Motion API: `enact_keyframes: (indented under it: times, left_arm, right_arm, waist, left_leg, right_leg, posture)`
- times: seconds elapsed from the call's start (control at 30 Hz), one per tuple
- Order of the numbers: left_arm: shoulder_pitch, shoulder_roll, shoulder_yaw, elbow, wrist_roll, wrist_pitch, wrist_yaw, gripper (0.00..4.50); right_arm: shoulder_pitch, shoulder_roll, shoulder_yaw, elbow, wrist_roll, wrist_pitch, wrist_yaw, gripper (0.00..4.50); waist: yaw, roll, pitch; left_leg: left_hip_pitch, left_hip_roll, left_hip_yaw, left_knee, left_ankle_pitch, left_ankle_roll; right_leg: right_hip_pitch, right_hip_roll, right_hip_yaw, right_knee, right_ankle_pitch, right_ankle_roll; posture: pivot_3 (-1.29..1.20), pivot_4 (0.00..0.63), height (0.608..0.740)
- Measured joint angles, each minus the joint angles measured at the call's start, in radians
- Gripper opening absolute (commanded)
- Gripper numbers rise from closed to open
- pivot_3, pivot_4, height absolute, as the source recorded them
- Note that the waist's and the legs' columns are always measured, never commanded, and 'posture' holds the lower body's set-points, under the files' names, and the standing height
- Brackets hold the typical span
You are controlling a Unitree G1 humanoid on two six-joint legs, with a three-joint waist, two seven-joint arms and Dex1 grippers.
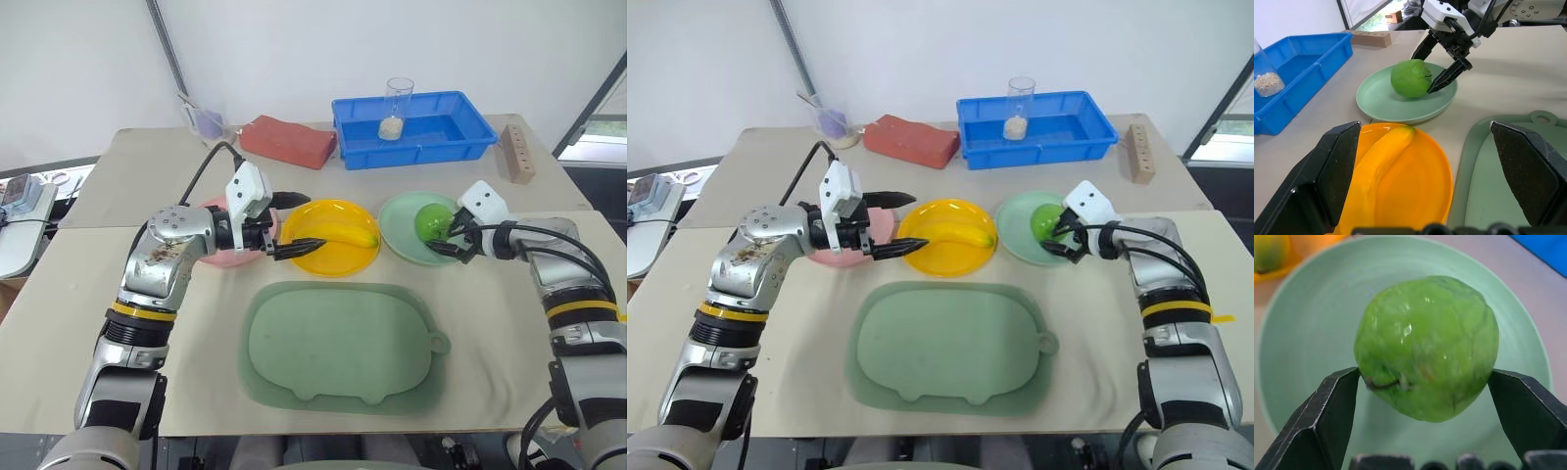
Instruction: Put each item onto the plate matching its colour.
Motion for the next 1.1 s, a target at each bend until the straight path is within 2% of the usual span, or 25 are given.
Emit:
enact_keyframes:
  times: [0.33,0.7,0.8,0.9,1.07,1.1]
  left_arm:
    - [0.0,-0.002,-0.005,0.001,0.0,-0.001,-0.012,4.5]
    - [-0.006,0.01,-0.005,0.027,0.001,-0.011,-0.027,4.5]
    - [-0.002,0.041,-0.006,0.018,-0.001,-0.008,-0.05,4.5]
    - [0.035,0.097,0.004,-0.008,0.0,-0.006,-0.06,4.5]
    - [0.172,0.209,0.036,-0.107,0.002,0.011,-0.056,4.5]
    - [0.199,0.227,0.05,-0.123,0.002,0.013,-0.049,4.5]
  right_arm:
    - [0.004,0.0,-0.02,-0.019,0.019,0.0,0.002,4.49]
    - [0.053,-0.076,-0.114,-0.273,0.112,0.143,0.052,4.49]
    - [0.116,-0.115,-0.126,-0.383,0.157,0.189,0.101,4.49]
    - [0.247,-0.177,-0.167,-0.563,0.241,0.255,0.173,4.49]
    - [0.465,-0.231,-0.284,-0.869,0.399,0.416,0.218,4.49]
    - [0.493,-0.235,-0.309,-0.911,0.421,0.443,0.213,4.49]
  waist:
    - [0.001,0.0,0.0]
    - [0.002,0.0,0.0]
    - [0.002,0.0,0.0]
    - [0.003,0.0,0.0]
    - [-0.002,0.0,0.0]
    - [-0.001,0.0,0.0]
  left_leg:
    - [0.0,0.0,0.0,0.0,0.0,0.0]
    - [0.0,0.0,0.0,0.0,0.0,0.0]
    - [-0.001,0.0,0.0,0.0,0.0,0.0]
    - [0.0,0.0,0.0,-0.001,0.0,0.0]
    - [0.002,0.001,0.0,-0.001,-0.002,-0.002]
    - [0.002,0.001,0.0,-0.001,-0.004,-0.005]
  right_leg:
    - [0.0,0.0,0.0,0.0,0.0,0.0]
    - [0.0,0.0,0.0,0.0,0.0,0.0]
    - [-0.001,0.0,0.0,0.0,0.0,0.0]
    - [0.0,0.0,0.0,0.0,-0.001,-0.001]
    - [0.0,0.0,0.001,0.0,-0.002,-0.002]
    - [-0.002,0.0,0.001,0.0,-0.004,-0.006]
  posture:
    - [0.0,0.15,0.74]
    - [0.0,0.15,0.74]
    - [0.0,0.15,0.74]
    - [0.0,0.15,0.74]
    - [0.0,0.15,0.74]
    - [0.0,0.15,0.74]
